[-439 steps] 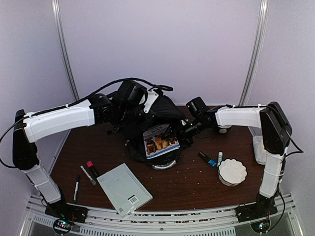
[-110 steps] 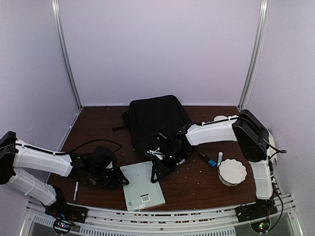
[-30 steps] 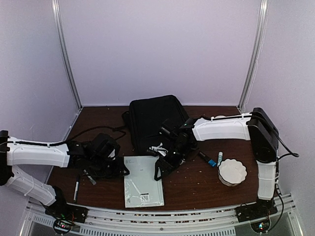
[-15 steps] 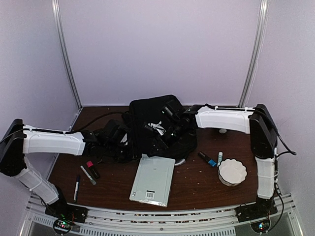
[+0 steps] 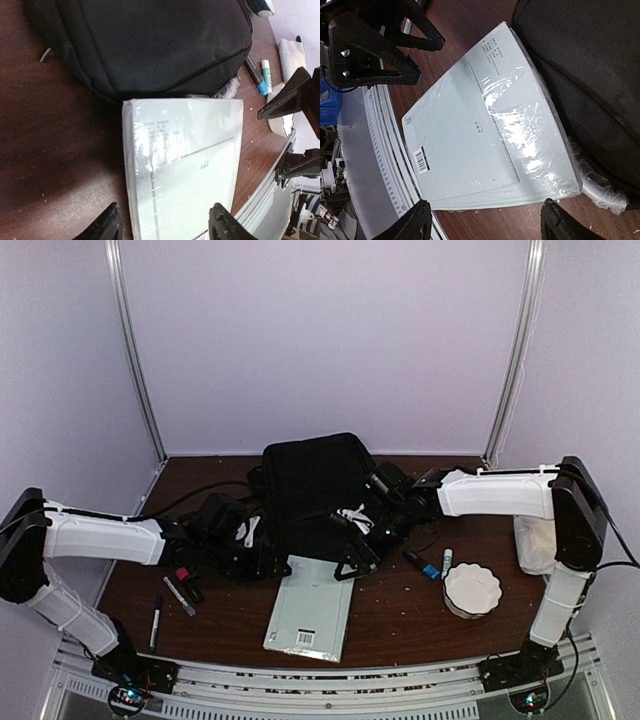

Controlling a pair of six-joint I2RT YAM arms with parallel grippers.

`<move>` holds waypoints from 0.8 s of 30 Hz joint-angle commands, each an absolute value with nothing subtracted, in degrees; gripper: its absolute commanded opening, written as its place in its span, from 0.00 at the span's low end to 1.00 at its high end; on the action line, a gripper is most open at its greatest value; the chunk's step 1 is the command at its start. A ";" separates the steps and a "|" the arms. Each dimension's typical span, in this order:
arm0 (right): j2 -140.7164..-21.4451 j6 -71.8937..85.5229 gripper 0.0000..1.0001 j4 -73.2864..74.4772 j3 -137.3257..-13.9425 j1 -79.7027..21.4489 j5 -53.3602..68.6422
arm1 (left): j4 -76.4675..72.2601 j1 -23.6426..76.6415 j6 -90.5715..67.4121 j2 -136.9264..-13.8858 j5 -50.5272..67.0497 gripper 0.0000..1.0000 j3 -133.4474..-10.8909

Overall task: Pack the student bag
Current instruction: Pick up the book at the center of the board.

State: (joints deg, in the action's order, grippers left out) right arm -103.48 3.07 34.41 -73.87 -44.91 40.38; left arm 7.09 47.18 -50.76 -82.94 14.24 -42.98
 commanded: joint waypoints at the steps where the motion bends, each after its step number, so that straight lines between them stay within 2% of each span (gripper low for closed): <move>1: -103.31 3.44 0.76 32.52 -70.55 -44.09 39.58 | 0.19 46.49 -47.49 -87.08 23.03 0.61 -42.45; 8: -106.94 1.38 0.76 30.83 -65.58 -43.36 43.11 | -3.86 46.17 -48.09 -90.77 25.40 0.61 -40.30; 11: -109.51 0.65 0.76 29.49 -64.54 -43.08 48.40 | -9.28 46.16 -49.76 -92.45 28.07 0.61 -38.11; 16: -113.02 0.79 0.73 27.87 -66.05 -43.07 53.82 | -24.89 45.87 -55.34 -96.38 35.50 0.57 -33.79; 19: -114.25 3.89 0.71 24.56 -66.71 -43.07 56.54 | -39.67 45.30 -61.03 -98.77 37.24 0.55 -30.67; 24: -113.29 7.18 0.63 20.76 -66.73 -42.99 60.68 | -52.95 45.09 -67.43 -101.86 38.34 0.45 -28.50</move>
State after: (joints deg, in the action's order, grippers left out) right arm -112.88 4.38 25.87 -66.43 -42.61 56.47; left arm -33.71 45.08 -60.58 -100.09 35.38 -29.78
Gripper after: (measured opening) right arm 0.667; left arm 0.482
